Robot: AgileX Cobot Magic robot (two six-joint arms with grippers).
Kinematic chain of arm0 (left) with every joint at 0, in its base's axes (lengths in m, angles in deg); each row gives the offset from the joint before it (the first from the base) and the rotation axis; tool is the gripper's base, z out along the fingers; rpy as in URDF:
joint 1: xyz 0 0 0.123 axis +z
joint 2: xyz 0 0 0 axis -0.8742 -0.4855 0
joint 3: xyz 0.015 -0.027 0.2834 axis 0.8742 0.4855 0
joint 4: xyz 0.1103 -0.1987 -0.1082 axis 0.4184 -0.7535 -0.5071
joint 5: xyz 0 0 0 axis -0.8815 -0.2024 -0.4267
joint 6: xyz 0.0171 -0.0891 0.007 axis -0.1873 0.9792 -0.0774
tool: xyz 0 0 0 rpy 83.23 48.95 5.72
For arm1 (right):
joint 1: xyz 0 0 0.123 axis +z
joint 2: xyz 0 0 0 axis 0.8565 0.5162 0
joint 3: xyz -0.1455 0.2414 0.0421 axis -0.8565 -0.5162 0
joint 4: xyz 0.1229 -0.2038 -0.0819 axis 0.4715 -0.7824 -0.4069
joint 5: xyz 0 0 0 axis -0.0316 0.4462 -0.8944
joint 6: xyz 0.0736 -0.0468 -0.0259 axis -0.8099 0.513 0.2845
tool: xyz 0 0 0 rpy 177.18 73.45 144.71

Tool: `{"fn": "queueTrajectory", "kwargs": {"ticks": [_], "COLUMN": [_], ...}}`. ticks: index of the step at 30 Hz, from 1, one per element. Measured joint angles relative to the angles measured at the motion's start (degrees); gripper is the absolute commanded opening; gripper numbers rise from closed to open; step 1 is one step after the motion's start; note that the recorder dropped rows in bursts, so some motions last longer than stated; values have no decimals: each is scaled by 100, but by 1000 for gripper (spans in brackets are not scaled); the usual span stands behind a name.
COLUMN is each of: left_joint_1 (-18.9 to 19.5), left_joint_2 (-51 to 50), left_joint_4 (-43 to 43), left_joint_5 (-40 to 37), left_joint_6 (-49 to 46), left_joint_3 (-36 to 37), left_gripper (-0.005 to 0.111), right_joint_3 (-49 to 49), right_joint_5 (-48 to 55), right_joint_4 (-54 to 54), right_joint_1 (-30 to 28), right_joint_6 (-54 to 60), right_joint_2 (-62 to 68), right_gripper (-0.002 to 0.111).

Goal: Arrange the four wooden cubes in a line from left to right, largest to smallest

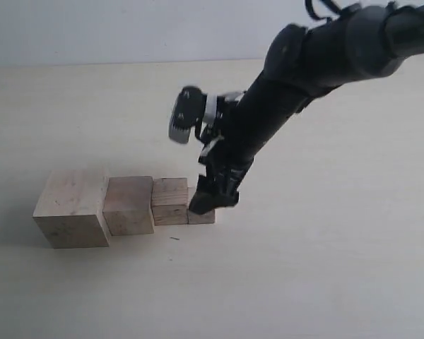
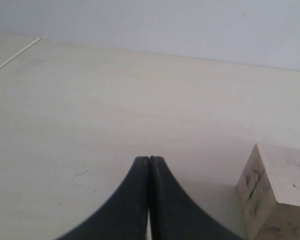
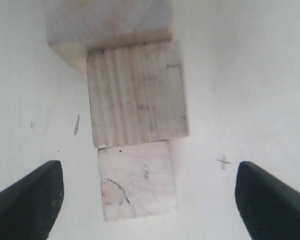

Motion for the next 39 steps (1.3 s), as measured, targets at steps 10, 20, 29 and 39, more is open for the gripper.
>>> {"fn": "queueTrajectory", "kwargs": {"ticks": [10, 20, 29, 39], "left_joint_1": [0, 0, 0, 0], "left_joint_2": [0, 0, 0, 0], "left_joint_4": [0, 0, 0, 0], "left_joint_5": [0, 0, 0, 0], "left_joint_6": [0, 0, 0, 0], "left_joint_3": [0, 0, 0, 0], "left_gripper": [0, 0, 0, 0], "right_joint_3": [60, -4049, -6666, -7270], "right_joint_5": [502, -2272, -3108, -3120], "right_joint_4": [-2735, -2734, -2251, -2113], "right_joint_1": [0, 0, 0, -536], "right_joint_6": [-4508, -6042, -6187, -6202], "right_joint_2": [-3446, -7620, -10821, -11482], "right_gripper": [5, 1, 1, 1]}}
